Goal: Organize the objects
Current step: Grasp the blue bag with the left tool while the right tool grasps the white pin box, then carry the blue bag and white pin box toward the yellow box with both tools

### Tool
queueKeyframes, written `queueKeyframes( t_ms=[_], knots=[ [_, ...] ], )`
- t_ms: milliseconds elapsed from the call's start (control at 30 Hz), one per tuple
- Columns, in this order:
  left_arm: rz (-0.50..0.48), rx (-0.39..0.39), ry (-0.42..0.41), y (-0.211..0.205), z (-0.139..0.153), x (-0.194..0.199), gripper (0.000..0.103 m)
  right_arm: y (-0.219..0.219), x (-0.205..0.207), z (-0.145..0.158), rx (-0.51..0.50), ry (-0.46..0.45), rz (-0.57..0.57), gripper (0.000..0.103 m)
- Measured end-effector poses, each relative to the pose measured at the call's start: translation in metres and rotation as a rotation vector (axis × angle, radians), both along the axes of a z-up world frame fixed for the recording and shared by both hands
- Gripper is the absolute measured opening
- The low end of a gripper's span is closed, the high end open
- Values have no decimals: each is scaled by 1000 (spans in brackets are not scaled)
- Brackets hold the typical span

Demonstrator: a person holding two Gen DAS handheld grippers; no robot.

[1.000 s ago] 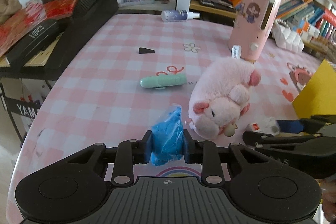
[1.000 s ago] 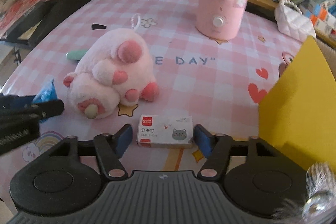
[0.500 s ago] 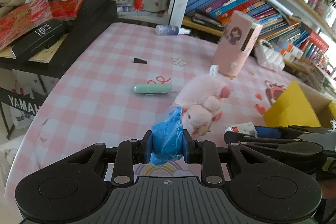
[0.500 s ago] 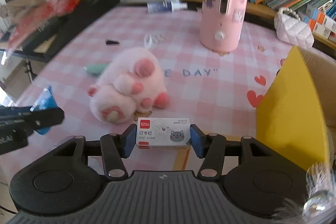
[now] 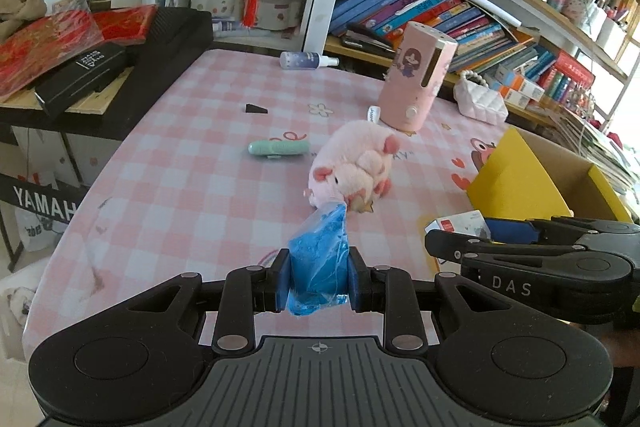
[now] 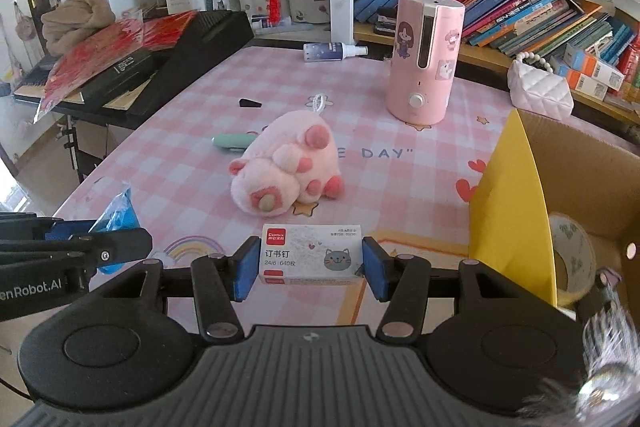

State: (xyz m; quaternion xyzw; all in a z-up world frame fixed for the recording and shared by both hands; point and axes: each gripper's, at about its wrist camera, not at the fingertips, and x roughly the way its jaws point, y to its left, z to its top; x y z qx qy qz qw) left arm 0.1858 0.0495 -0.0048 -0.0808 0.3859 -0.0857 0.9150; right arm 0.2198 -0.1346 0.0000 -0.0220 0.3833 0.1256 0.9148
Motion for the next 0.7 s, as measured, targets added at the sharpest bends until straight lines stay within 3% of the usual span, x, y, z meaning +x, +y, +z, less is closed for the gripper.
queueKeyframes(
  t_ms=[700],
  knots=[
    [-111, -15, 48, 11, -12, -101, 26, 13, -120, -3, 1, 15, -108, 51]
  ],
)
